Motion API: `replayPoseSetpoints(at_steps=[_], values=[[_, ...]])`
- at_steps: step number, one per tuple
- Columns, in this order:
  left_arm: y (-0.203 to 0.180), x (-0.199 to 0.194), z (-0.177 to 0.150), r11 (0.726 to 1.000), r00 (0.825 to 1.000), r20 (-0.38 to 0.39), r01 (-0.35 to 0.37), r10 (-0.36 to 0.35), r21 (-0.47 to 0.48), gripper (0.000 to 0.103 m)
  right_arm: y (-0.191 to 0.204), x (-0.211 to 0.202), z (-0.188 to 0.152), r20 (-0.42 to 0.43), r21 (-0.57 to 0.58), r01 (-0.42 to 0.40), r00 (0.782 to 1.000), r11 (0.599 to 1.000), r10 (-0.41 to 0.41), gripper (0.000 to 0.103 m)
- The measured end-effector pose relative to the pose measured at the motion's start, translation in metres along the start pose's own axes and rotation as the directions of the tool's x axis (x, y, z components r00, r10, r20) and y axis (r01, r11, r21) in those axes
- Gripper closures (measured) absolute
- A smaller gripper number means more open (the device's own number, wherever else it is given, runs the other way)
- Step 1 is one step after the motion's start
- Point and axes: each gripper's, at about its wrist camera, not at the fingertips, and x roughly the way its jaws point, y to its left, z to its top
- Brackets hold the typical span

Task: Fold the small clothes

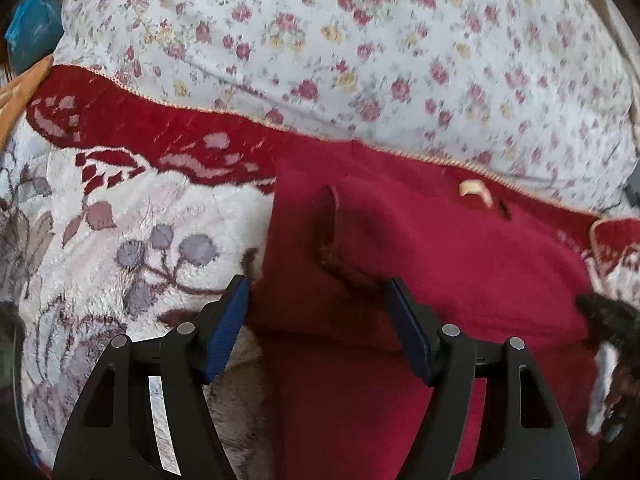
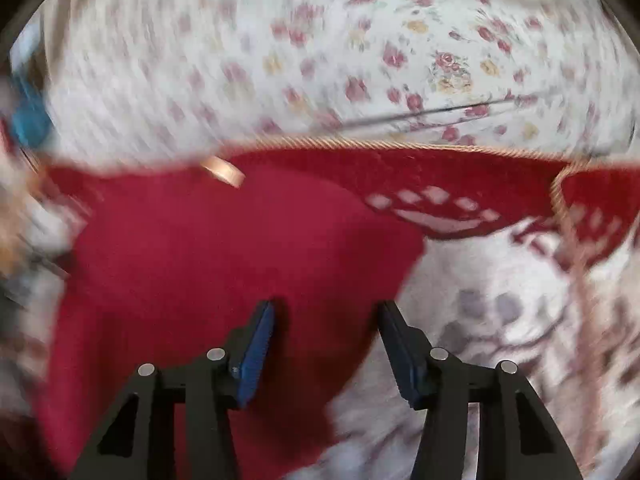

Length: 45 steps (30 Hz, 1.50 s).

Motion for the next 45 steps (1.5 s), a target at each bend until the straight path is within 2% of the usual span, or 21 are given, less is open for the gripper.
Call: replayPoseSetpoints(at_steps=[1, 4, 6, 9, 11, 13, 17, 20, 28, 31, 37, 40, 45], values=[[0.0, 0.004, -0.002, 1.0, 1.0, -0.012, -0.018, 0.018, 0.012, 0.033, -0.002, 0.005, -0.001, 0.009, 0.007, 0.008, 1.0, 1.0, -0.008, 0.051], [0.0, 0.0, -0.004, 0.999, 1.0, -0.008, -0.017, 0.017, 0.027, 0.033, -0.022, -0.004, -0.003, 0.002, 0.139, -0.061, 0.998, 0.988, 0.062, 0.051], [0.001, -0.005, -0.004, 1.0, 1.0, -0.006, -0.006, 0.006, 0.027, 0.033, -0.027, -0.02, -0.011, 0.018, 0.184, -0.124, 0.992, 0.975, 0.122, 0.049], [0.003, -0.015, -0.012, 1.0, 1.0, -0.007, 0.008, -0.008, 0.026, 0.033, -0.024, -0.047, -0.031, 0.025, 0.167, -0.181, 0.984, 0.969, 0.179, 0.047], [0.003, -0.024, -0.021, 1.0, 1.0, -0.006, 0.009, -0.009, 0.024, 0.033, -0.021, -0.06, -0.047, 0.028, 0.159, -0.19, 0.982, 0.969, 0.188, 0.035], [0.001, -0.032, -0.028, 1.0, 1.0, -0.004, 0.005, -0.005, 0.031, 0.033, -0.017, -0.067, -0.062, 0.025, 0.146, -0.209, 0.978, 0.967, 0.208, 0.035], [-0.005, -0.05, -0.039, 0.998, 0.999, 0.034, -0.028, 0.026, 0.06, 0.033, -0.006, -0.066, -0.075, 0.005, 0.108, -0.15, 0.989, 0.983, 0.151, 0.035], [-0.004, -0.063, -0.044, 0.997, 0.997, 0.066, -0.047, 0.043, 0.059, 0.033, -0.001, -0.073, -0.075, 0.035, 0.12, -0.153, 0.988, 0.981, 0.15, 0.035], [-0.002, -0.076, -0.049, 0.992, 0.99, 0.111, -0.094, 0.084, 0.081, 0.033, 0.024, -0.071, -0.044, 0.107, 0.115, -0.103, 0.99, 0.988, 0.09, 0.035], [-0.002, -0.076, -0.048, 0.992, 0.99, 0.112, -0.095, 0.085, 0.086, 0.033, 0.032, -0.061, -0.035, 0.099, 0.096, -0.039, 0.995, 0.995, 0.029, 0.035], [-0.003, -0.073, -0.046, 0.991, 0.99, 0.109, -0.096, 0.085, 0.092, 0.033, 0.024, -0.037, -0.032, 0.048, 0.107, 0.003, 0.999, 0.994, -0.009, 0.035], [-0.003, -0.072, -0.047, 0.99, 0.991, 0.105, -0.095, 0.084, 0.101, 0.033, 0.013, -0.021, -0.039, 0.01, 0.133, -0.008, 1.0, 0.991, 0.007, 0.035], [0.0, -0.075, -0.053, 0.994, 0.995, 0.084, -0.06, 0.052, 0.092, 0.033, -0.005, -0.015, -0.048, 0.006, 0.214, -0.107, 0.994, 0.971, 0.108, 0.034]])
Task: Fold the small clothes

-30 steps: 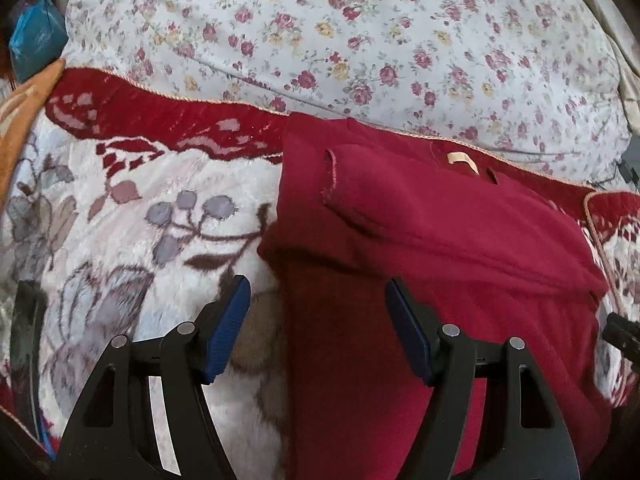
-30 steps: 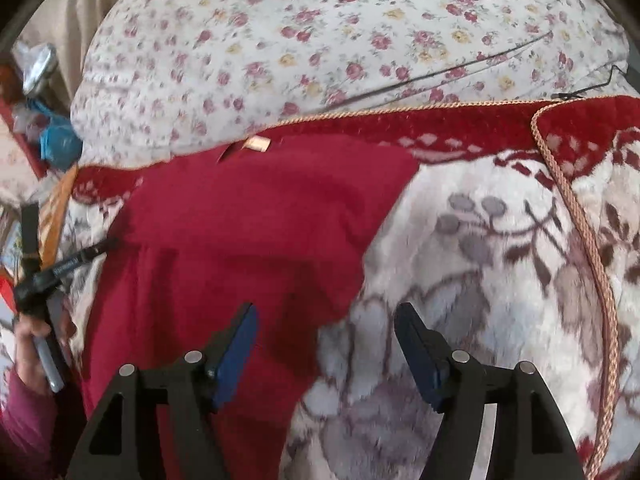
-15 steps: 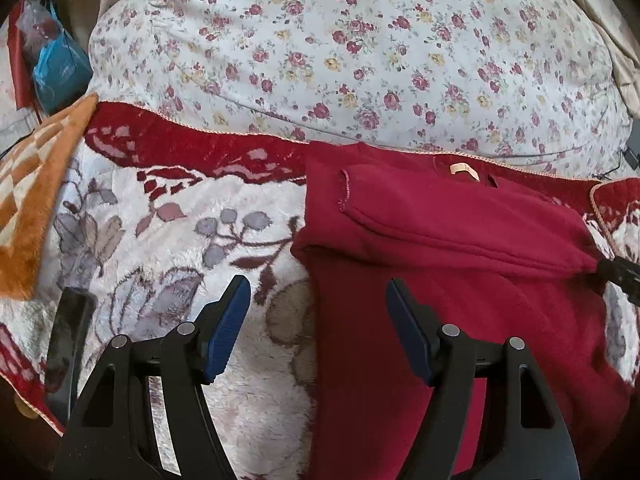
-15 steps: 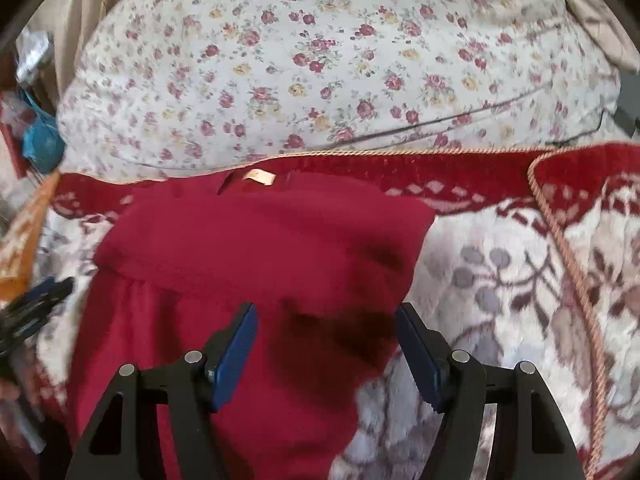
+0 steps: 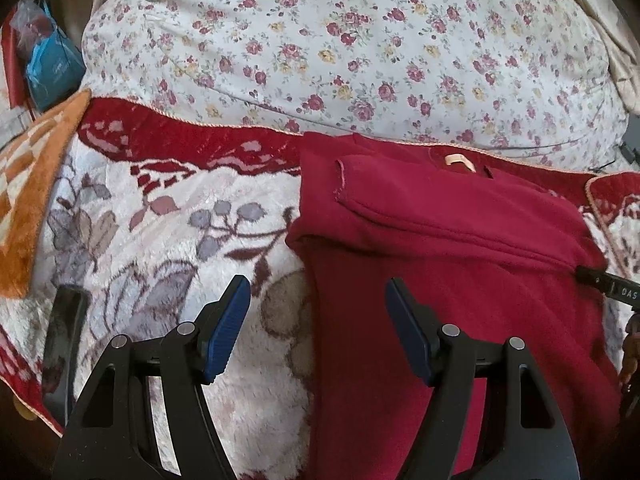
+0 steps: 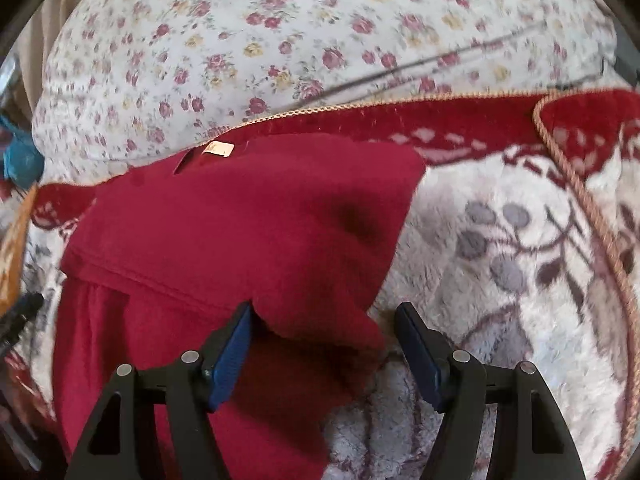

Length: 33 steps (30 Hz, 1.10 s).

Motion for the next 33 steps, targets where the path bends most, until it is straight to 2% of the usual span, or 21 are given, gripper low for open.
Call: replayPoseSetpoints(at_steps=[5, 8, 13, 19, 23, 26, 27, 33], values=[[0.004, -0.014, -0.021, 0.998, 0.997, -0.035, 0.07, -0.07, -0.008, 0.033, -0.001, -0.025, -0.015, -0.007, -0.009, -0.015, 1.0, 1.0, 0.015, 0.034], [0.004, -0.023, -0.042, 0.995, 0.993, -0.061, 0.101, -0.101, 0.0, 0.033, -0.006, -0.047, -0.031, -0.02, -0.012, -0.068, 0.998, 0.998, 0.067, 0.034], [0.002, -0.043, -0.086, 0.993, 0.987, -0.116, 0.117, -0.114, 0.028, 0.033, -0.008, -0.084, -0.064, -0.013, -0.03, -0.123, 0.992, 0.992, 0.123, 0.034], [0.01, -0.068, -0.126, 0.991, 0.981, -0.145, 0.132, -0.132, -0.007, 0.033, 0.002, -0.115, -0.105, -0.035, -0.098, -0.159, 0.987, 0.982, 0.157, 0.031], [0.016, -0.073, -0.152, 0.984, 0.964, -0.198, 0.168, -0.176, -0.055, 0.033, 0.008, -0.125, -0.136, -0.076, -0.15, -0.151, 0.987, 0.977, 0.141, 0.03], [0.017, -0.067, -0.164, 0.975, 0.945, -0.243, 0.201, -0.219, -0.096, 0.033, 0.004, -0.125, -0.162, -0.136, -0.133, -0.195, 0.975, 0.972, 0.177, 0.03], [0.015, -0.065, -0.167, 0.974, 0.941, -0.254, 0.205, -0.223, -0.096, 0.033, 0.002, -0.123, -0.168, -0.153, -0.125, -0.204, 0.971, 0.971, 0.184, 0.03], [-0.001, -0.067, -0.171, 0.986, 0.955, -0.25, 0.165, -0.159, 0.002, 0.033, -0.004, -0.109, -0.199, -0.229, -0.066, -0.263, 0.943, 0.963, 0.242, 0.03]])
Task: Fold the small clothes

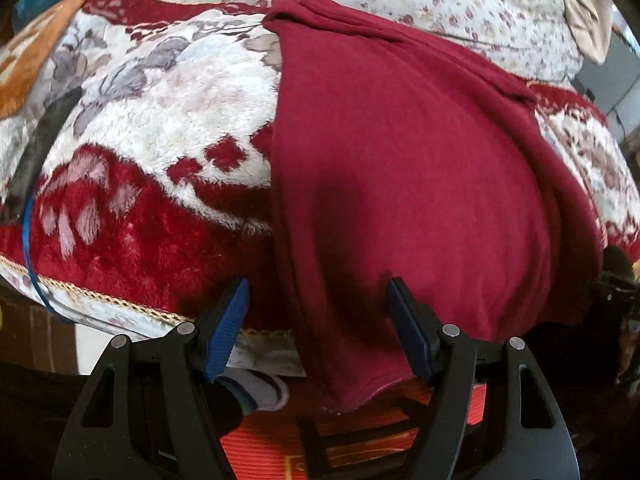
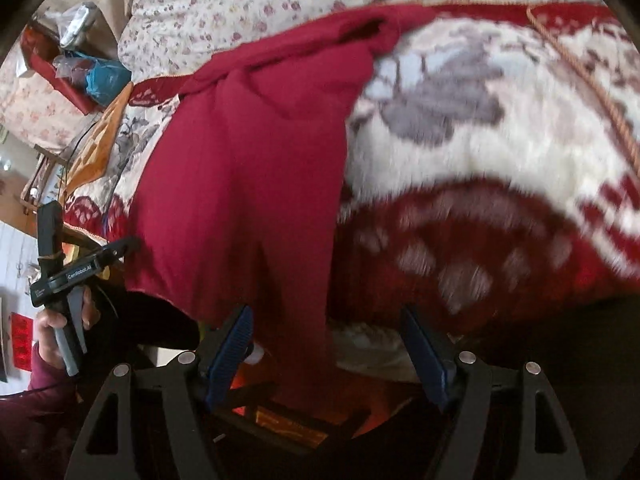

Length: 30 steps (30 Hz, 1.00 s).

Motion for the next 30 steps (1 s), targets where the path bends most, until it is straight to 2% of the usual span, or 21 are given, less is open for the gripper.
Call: replayPoseSetpoints(at_steps=[6, 8, 9, 10, 11, 12, 13, 16, 18, 20, 23, 26, 30], values=[[-0.005, 0.004, -0.008, 0.999, 1.0, -0.012, 0.027, -0.027, 0.021, 0.033, 0.008, 0.005, -0.003, -0.005, -0.016, -0.02, 1.0, 1.0, 0.02, 0.03], [-0.006, 0.004, -0.008, 0.999, 1.0, -0.009, 0.023, -0.023, 0.026, 0.046, 0.013, 0.008, -0.001, -0.007, -0.026, -0.009, 1.0, 1.0, 0.008, 0.03], [-0.005, 0.005, -0.009, 0.999, 0.999, -0.015, 0.038, -0.037, 0.023, 0.063, 0.014, 0.009, 0.0, -0.004, -0.033, -0.004, 1.0, 0.999, 0.004, 0.03], [-0.005, 0.005, -0.009, 0.998, 0.998, -0.023, 0.058, -0.058, 0.012, 0.069, 0.017, 0.011, 0.0, 0.0, -0.039, 0.001, 1.0, 0.999, -0.001, 0.037], [-0.004, 0.005, -0.008, 0.998, 0.998, -0.021, 0.065, -0.065, -0.001, 0.071, 0.018, 0.012, 0.0, 0.001, -0.049, 0.001, 1.0, 0.999, -0.001, 0.058], [-0.003, 0.003, -0.008, 0.997, 0.997, -0.02, 0.074, -0.074, -0.004, 0.087, 0.02, 0.015, 0.0, -0.009, -0.061, 0.004, 1.0, 0.998, -0.004, 0.068], [-0.002, 0.001, -0.007, 0.995, 0.995, -0.023, 0.098, -0.098, -0.013, 0.091, 0.021, 0.018, 0.0, -0.022, -0.073, 0.01, 1.0, 0.997, -0.012, 0.079], [0.006, -0.02, -0.005, 0.987, 0.988, 0.002, 0.153, -0.153, -0.051, 0.092, 0.026, 0.017, 0.0, -0.015, -0.097, 0.011, 1.0, 0.995, -0.012, 0.094], [0.012, -0.041, -0.006, 0.983, 0.984, 0.038, 0.175, -0.173, -0.058, 0.094, 0.032, 0.009, -0.002, -0.012, -0.107, -0.038, 0.999, 0.993, 0.037, 0.095], [0.019, -0.064, -0.009, 0.99, 0.988, 0.08, 0.138, -0.134, -0.042, 0.097, 0.044, -0.003, -0.006, -0.018, -0.137, -0.106, 0.994, 0.985, 0.104, 0.096], [0.033, -0.072, -0.016, 0.991, 0.99, 0.072, 0.122, -0.117, -0.058, 0.098, 0.056, -0.013, -0.015, -0.04, -0.172, -0.163, 0.987, 0.972, 0.158, 0.096], [0.042, -0.055, -0.026, 0.993, 0.996, 0.022, 0.083, -0.081, -0.084, 0.098, 0.057, -0.001, -0.022, -0.081, -0.178, -0.159, 0.986, 0.971, 0.147, 0.096], [0.034, -0.047, -0.024, 0.99, 0.995, 0.024, 0.101, -0.099, -0.1, 0.097, 0.05, 0.011, -0.022, -0.09, -0.159, -0.112, 0.991, 0.981, 0.099, 0.095]])
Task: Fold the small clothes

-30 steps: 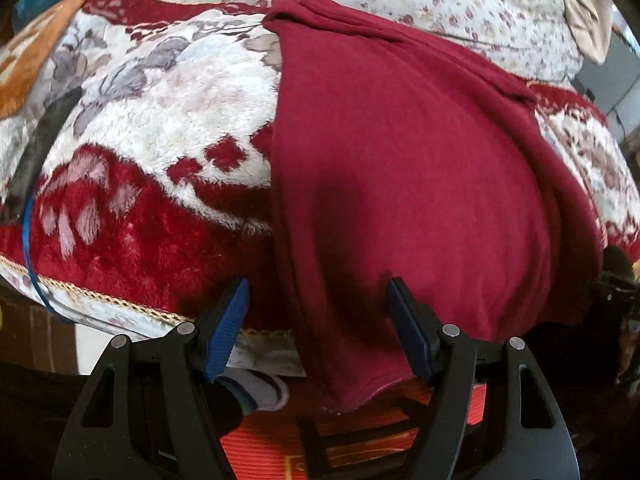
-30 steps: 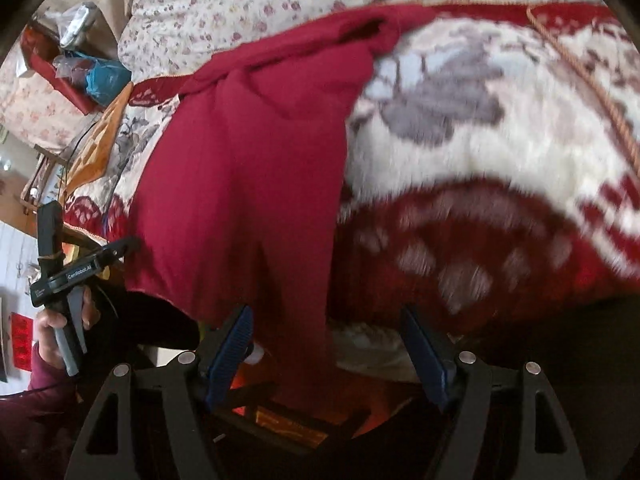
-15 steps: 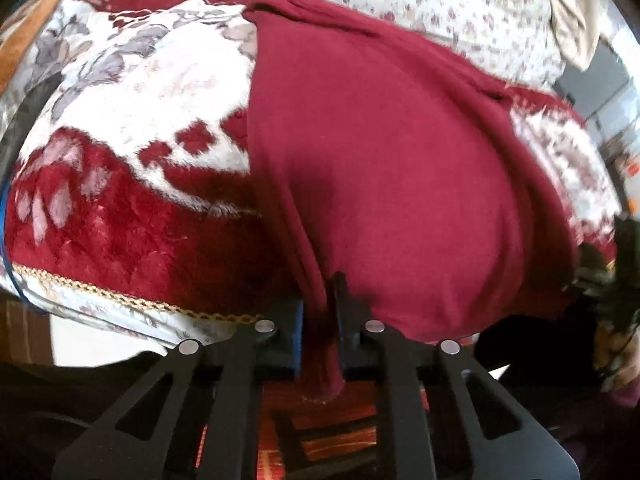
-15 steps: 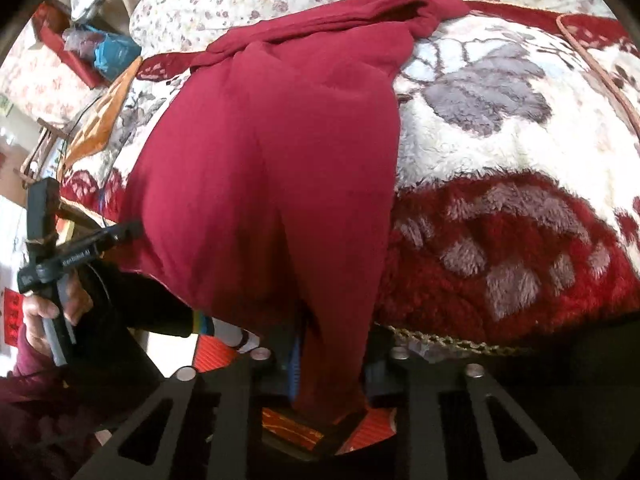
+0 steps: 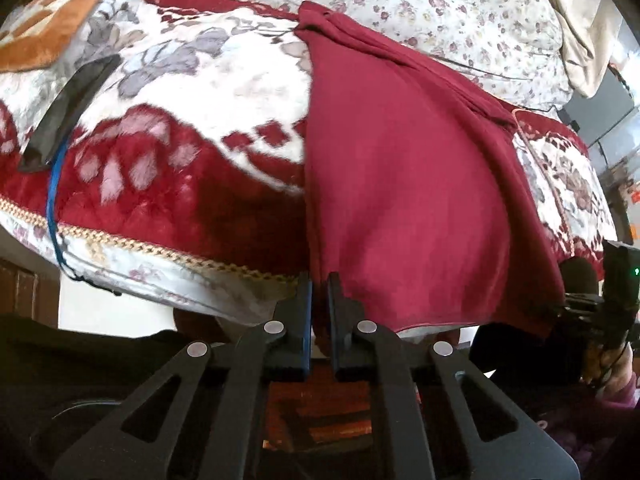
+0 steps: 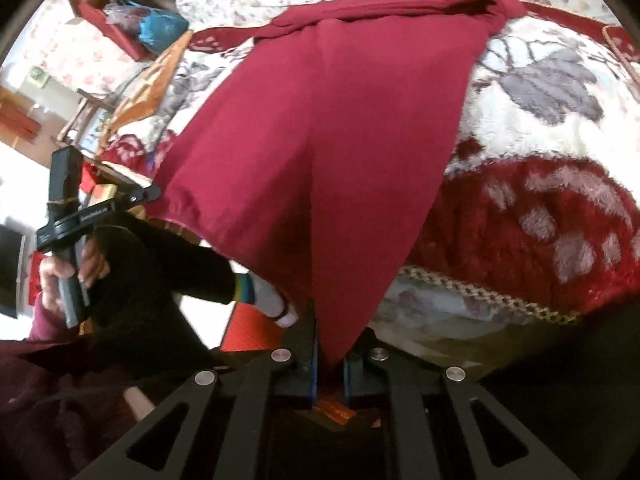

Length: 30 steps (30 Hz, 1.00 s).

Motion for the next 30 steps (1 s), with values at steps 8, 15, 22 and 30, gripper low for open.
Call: replayPoseSetpoints(at_steps=[8, 15, 22, 30], values=[[-0.005, 0.009, 0.013, 0.999, 1.0, 0.003, -0.03, 0.03, -0.021, 0.053, -0.002, -0.002, 0.007, 0.035, 0.065, 0.012, 0.999, 0.998, -0.014, 0.047], [-0.012, 0.027, 0.02, 0.995, 0.995, 0.01, -0.099, 0.098, 0.022, 0.045, -0.013, 0.007, 0.013, 0.037, 0.124, -0.013, 0.999, 0.992, 0.008, 0.047], [-0.017, 0.046, 0.017, 0.992, 0.994, -0.011, -0.104, 0.105, 0.075, 0.072, -0.006, 0.015, 0.014, 0.018, 0.079, -0.016, 1.0, 0.997, 0.015, 0.059], [-0.003, 0.013, 0.023, 0.999, 0.999, 0.031, 0.039, -0.038, -0.034, 0.098, 0.004, 0.01, 0.02, 0.039, 0.011, -0.044, 0.998, 0.999, 0.044, 0.09]])
